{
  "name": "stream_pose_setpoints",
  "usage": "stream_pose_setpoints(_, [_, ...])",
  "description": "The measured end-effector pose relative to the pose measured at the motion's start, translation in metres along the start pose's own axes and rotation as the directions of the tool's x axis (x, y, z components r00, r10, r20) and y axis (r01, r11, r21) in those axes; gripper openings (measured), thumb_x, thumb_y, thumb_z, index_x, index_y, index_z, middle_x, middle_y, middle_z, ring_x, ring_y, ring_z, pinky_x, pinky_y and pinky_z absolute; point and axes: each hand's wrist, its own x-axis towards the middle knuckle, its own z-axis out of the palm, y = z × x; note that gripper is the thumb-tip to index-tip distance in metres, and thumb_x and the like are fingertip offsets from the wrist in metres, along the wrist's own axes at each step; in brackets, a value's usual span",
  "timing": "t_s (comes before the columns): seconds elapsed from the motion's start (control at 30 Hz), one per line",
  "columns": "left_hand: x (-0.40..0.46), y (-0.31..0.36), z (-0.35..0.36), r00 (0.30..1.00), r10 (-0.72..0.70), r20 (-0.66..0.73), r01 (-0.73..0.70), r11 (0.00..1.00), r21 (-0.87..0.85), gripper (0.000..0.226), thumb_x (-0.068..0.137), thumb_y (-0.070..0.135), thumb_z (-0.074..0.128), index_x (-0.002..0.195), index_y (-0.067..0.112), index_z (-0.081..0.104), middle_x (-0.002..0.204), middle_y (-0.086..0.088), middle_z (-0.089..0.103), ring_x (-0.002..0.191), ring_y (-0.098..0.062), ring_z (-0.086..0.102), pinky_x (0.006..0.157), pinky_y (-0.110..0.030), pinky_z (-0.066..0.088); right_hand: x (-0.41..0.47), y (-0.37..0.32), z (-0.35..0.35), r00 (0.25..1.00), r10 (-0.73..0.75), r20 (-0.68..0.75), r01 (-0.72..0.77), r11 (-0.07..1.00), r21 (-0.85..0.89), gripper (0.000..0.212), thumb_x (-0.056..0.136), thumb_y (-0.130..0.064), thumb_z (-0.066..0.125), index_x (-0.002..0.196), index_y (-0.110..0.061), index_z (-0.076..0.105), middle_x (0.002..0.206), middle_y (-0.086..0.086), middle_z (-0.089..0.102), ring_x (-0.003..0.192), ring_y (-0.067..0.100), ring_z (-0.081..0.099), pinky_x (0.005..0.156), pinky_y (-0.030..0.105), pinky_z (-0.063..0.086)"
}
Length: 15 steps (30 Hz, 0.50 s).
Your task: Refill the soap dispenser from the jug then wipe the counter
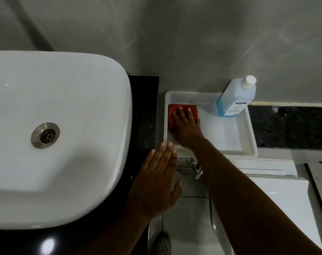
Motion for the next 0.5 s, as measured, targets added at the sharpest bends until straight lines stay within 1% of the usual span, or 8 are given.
stream_pose_setpoints(0.17, [0.000, 0.000, 0.001, 1.000, -0.003, 0.001, 0.003, 0.999, 0.033, 0.075, 0.089, 0.046, 0.041, 0.148, 0.006, 0.021, 0.157, -0.016, 0.019, 0.146, -0.030, 0.011, 0.117, -0.049, 0.012, 0.010, 0.007, 0.006, 0.996, -0.032, -0.078, 0.028, 0.998, -0.052, 0.069, 0.099, -0.051, 0.030, 0.152, -0.026, -0.007, 0.160, 0.001, -0.016, 0.144, 0.027, -0.023, 0.116, 0.054, -0.012])
stream_pose_setpoints(0.27, [0.001, -0.001, 0.002, 1.000, 0.006, -0.004, -0.006, 0.999, 0.042, 0.075, 0.090, 0.048, 0.040, 0.149, 0.007, 0.018, 0.157, -0.015, 0.017, 0.146, -0.029, 0.010, 0.117, -0.049, 0.008, 0.006, 0.005, 0.006, 0.998, -0.004, -0.070, 0.004, 1.000, -0.001, 0.072, 0.098, -0.052, 0.030, 0.152, -0.023, -0.007, 0.161, 0.004, -0.015, 0.145, 0.028, -0.020, 0.117, 0.052, -0.010])
stream_pose_setpoints(0.33, [-0.001, -0.002, 0.003, 1.000, 0.006, 0.004, -0.006, 0.999, 0.041, 0.075, 0.090, 0.049, 0.039, 0.149, 0.007, 0.018, 0.158, -0.014, 0.016, 0.147, -0.028, 0.008, 0.117, -0.047, 0.004, -0.004, 0.003, 0.004, 0.996, 0.043, -0.075, -0.035, 0.994, 0.100, 0.072, 0.098, -0.050, 0.033, 0.153, -0.020, -0.003, 0.161, 0.007, -0.011, 0.146, 0.028, -0.015, 0.117, 0.051, -0.006])
stream_pose_setpoints(0.4, [-0.001, -0.003, 0.003, 1.000, 0.011, 0.002, -0.011, 0.999, 0.047, 0.075, 0.091, 0.050, 0.036, 0.149, 0.007, 0.018, 0.158, -0.014, 0.015, 0.148, -0.027, 0.006, 0.117, -0.045, 0.003, -0.024, -0.003, -0.001, 0.987, 0.104, -0.123, -0.075, 0.972, 0.223, 0.067, 0.098, -0.043, 0.039, 0.153, -0.015, 0.010, 0.161, 0.010, 0.003, 0.148, 0.030, -0.004, 0.118, 0.050, 0.003])
stream_pose_setpoints(0.43, [0.000, -0.005, 0.003, 1.000, 0.002, 0.011, -0.002, 0.998, 0.065, 0.074, 0.092, 0.050, 0.034, 0.149, 0.007, 0.018, 0.158, -0.014, 0.015, 0.148, -0.027, 0.006, 0.118, -0.044, 0.003, -0.036, -0.005, -0.004, 0.974, 0.143, -0.174, -0.083, 0.946, 0.312, 0.062, 0.098, -0.039, 0.042, 0.151, -0.013, 0.021, 0.160, 0.012, 0.016, 0.147, 0.031, 0.008, 0.118, 0.049, 0.012])
stream_pose_setpoints(0.47, [0.001, -0.002, 0.000, 1.000, 0.007, 0.000, -0.007, 0.999, 0.053, 0.073, 0.092, 0.051, 0.032, 0.149, 0.007, 0.019, 0.158, -0.015, 0.016, 0.148, -0.027, 0.007, 0.118, -0.045, 0.005, -0.053, -0.011, -0.013, 0.943, 0.214, -0.254, -0.091, 0.902, 0.422, 0.053, 0.098, -0.035, 0.044, 0.145, -0.012, 0.034, 0.153, 0.013, 0.033, 0.143, 0.032, 0.024, 0.115, 0.046, 0.023])
stream_pose_setpoints(0.5, [0.000, -0.001, -0.001, 1.000, 0.015, 0.005, -0.015, 0.998, 0.054, 0.071, 0.093, 0.051, 0.030, 0.148, 0.007, 0.020, 0.158, -0.015, 0.017, 0.148, -0.028, 0.008, 0.119, -0.045, 0.007, -0.067, -0.015, -0.020, 0.894, 0.285, -0.346, -0.044, 0.823, 0.566, 0.043, 0.098, -0.033, 0.046, 0.136, -0.013, 0.047, 0.140, 0.010, 0.050, 0.134, 0.030, 0.041, 0.108, 0.040, 0.034])
